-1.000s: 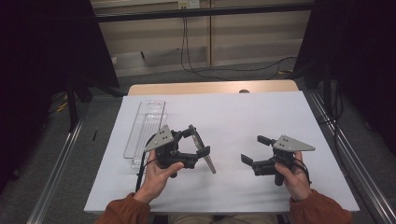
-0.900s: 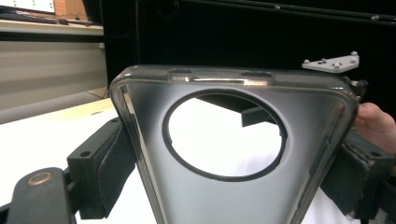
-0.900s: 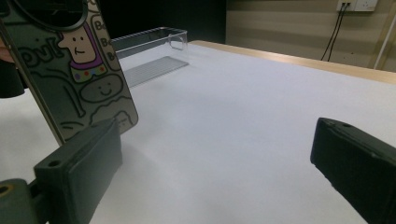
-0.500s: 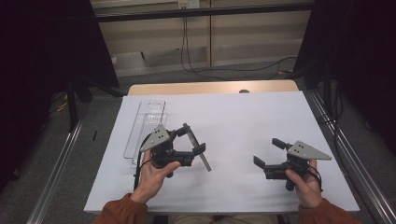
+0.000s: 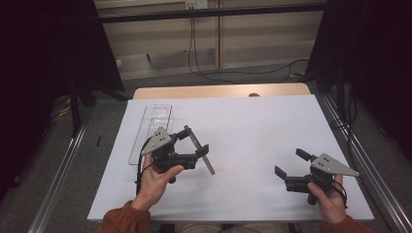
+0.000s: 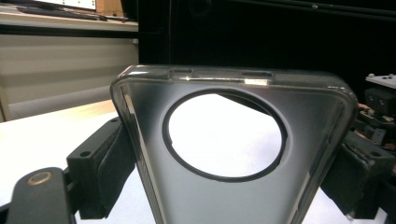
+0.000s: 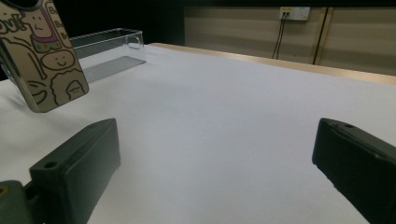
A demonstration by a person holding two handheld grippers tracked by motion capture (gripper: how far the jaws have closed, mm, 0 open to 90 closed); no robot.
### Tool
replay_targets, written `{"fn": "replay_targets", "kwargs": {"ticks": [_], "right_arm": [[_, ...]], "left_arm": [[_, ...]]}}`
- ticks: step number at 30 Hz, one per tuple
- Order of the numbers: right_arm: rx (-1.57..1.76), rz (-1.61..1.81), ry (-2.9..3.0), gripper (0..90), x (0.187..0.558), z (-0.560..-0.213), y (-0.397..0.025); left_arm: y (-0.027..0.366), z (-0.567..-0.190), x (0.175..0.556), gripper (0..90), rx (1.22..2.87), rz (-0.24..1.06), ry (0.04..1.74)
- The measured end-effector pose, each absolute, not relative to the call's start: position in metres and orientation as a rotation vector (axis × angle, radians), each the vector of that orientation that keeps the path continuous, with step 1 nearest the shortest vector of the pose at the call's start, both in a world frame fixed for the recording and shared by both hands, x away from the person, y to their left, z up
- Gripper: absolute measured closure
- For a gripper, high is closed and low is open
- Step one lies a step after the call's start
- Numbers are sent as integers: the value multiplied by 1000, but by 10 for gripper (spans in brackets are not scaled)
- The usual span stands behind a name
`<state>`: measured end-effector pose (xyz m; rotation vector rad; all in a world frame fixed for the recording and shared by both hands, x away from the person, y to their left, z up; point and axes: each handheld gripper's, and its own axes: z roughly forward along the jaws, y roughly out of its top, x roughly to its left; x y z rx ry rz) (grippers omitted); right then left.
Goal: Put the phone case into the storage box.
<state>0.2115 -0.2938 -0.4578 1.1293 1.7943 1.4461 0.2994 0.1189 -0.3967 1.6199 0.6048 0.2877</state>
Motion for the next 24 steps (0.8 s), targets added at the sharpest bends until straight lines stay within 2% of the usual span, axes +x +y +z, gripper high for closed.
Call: {"fn": "replay_targets", "kwargs": {"ticks": [24], "right_arm": [[1173,1410,1702,0,203,-459,-310]], "left_arm": [[146,-375,307,135,1546,352,712]]}}
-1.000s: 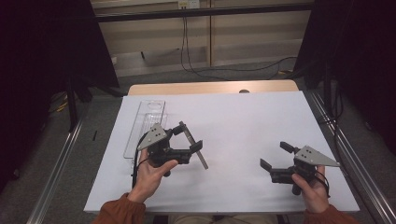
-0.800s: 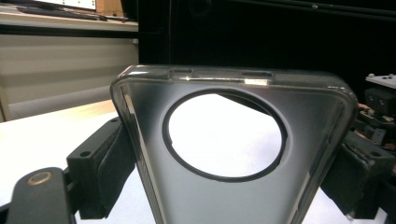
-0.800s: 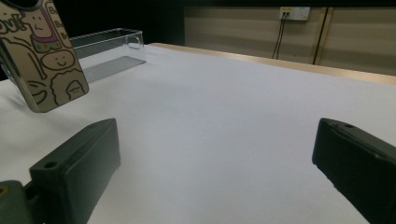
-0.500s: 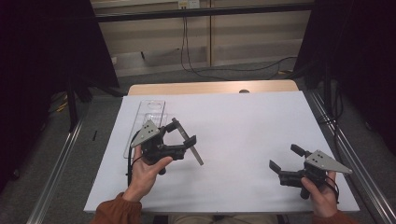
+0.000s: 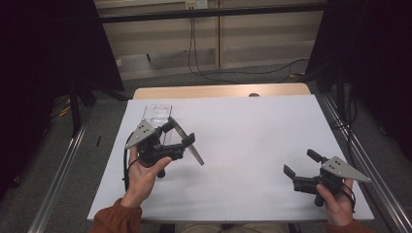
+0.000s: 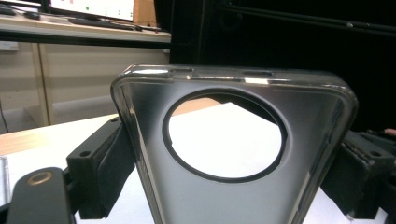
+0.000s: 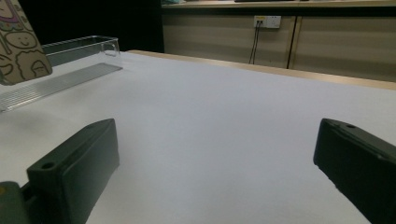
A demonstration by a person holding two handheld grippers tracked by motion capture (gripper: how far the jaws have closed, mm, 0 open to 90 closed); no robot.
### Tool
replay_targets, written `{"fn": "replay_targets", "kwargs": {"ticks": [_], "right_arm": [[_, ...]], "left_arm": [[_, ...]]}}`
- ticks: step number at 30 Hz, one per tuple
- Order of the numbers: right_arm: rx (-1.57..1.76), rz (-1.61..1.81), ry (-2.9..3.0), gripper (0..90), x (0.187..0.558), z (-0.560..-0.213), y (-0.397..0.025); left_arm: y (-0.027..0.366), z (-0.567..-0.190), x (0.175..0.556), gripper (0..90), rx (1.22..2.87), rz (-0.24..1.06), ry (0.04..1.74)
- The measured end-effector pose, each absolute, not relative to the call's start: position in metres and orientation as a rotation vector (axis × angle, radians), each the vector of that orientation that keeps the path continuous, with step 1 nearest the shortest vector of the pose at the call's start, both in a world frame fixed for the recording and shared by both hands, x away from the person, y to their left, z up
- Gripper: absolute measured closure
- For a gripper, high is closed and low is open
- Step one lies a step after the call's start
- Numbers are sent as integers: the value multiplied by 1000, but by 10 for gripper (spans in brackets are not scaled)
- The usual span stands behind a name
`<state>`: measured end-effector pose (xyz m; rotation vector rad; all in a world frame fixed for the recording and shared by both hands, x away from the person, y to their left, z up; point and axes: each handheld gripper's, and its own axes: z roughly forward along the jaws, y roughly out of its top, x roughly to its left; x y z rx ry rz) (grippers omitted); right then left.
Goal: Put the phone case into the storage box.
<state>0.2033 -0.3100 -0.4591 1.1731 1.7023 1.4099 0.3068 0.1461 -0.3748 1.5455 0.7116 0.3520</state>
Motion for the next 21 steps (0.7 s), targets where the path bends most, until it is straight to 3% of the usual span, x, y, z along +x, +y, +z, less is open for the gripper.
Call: {"fn": "replay_targets", "kwargs": {"ticks": [21], "right_arm": [[1176,1399,1692,0,204,-459,-310]], "left_arm": [[182,-352,318,135,1502,469,791]]}}
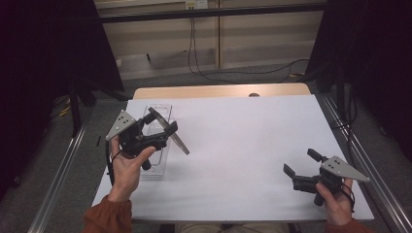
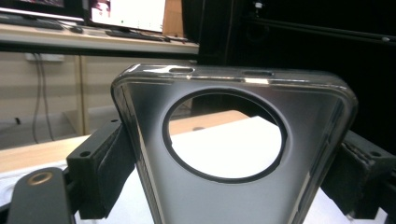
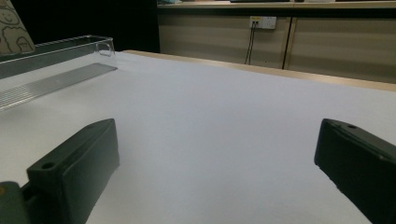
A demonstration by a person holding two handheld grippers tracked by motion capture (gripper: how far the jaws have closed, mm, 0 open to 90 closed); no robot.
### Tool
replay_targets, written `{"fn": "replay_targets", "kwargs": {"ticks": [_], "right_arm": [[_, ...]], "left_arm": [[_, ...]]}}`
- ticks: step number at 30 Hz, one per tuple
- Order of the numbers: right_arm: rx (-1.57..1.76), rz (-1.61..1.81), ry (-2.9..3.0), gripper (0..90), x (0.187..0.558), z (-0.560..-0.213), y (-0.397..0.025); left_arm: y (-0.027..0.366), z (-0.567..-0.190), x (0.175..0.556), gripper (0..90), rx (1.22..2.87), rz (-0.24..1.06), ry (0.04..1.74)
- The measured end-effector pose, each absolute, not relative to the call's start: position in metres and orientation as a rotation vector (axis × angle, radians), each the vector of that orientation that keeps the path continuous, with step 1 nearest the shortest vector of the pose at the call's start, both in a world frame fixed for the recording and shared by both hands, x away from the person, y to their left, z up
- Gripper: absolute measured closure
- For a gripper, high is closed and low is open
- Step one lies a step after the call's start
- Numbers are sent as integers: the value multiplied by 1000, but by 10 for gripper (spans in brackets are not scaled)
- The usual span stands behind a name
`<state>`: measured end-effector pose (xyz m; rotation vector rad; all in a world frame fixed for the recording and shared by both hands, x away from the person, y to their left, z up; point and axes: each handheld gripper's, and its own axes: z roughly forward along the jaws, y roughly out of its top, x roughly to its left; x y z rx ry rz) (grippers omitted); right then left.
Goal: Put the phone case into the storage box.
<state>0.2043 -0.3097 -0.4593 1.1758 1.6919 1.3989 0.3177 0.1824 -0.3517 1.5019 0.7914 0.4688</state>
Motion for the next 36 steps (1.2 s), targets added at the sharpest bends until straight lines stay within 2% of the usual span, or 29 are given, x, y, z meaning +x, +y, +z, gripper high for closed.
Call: {"fn": "replay_targets", "kwargs": {"ticks": [36], "right_arm": [[1154,1403,1713,0,205,-460,-309]], "left_arm": [[224,-336,341,134,1461,612,905]]}}
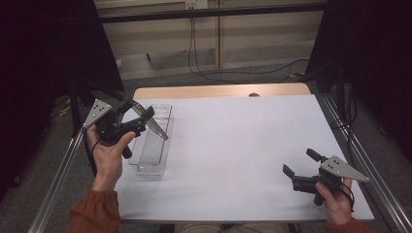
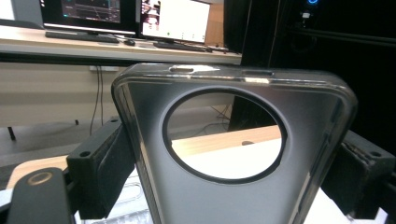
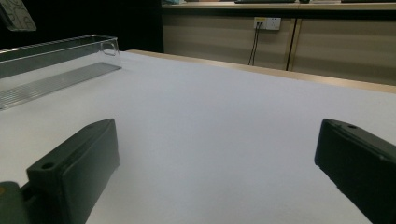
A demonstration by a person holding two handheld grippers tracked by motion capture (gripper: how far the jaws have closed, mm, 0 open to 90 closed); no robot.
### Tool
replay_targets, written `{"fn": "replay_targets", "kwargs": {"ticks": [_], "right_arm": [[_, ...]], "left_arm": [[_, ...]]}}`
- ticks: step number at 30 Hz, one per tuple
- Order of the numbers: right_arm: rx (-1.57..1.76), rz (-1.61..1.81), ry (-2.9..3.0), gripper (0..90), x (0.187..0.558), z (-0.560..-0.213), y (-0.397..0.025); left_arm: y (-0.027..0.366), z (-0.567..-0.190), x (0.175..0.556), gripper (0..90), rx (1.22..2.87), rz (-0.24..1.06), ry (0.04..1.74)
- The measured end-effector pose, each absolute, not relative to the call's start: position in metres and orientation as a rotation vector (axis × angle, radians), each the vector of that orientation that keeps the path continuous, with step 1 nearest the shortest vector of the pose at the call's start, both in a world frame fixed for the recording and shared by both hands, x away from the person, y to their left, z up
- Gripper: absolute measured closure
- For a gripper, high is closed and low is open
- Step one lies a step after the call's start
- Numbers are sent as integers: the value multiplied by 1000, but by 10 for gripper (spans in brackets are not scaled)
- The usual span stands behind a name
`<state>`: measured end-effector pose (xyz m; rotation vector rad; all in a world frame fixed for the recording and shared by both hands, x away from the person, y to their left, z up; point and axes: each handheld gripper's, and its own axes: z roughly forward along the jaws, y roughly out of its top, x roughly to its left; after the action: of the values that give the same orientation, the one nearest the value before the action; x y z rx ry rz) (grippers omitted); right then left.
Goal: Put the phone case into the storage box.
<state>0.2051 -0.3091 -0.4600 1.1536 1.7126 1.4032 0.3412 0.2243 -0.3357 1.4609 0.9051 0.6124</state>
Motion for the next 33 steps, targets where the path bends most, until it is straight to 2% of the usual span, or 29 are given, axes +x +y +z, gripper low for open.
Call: {"fn": "replay_targets", "kwargs": {"ticks": [33], "right_arm": [[1137,1411,1723,0,205,-460,-309]], "left_arm": [[229,-353,384,133,1464,722,998]]}}
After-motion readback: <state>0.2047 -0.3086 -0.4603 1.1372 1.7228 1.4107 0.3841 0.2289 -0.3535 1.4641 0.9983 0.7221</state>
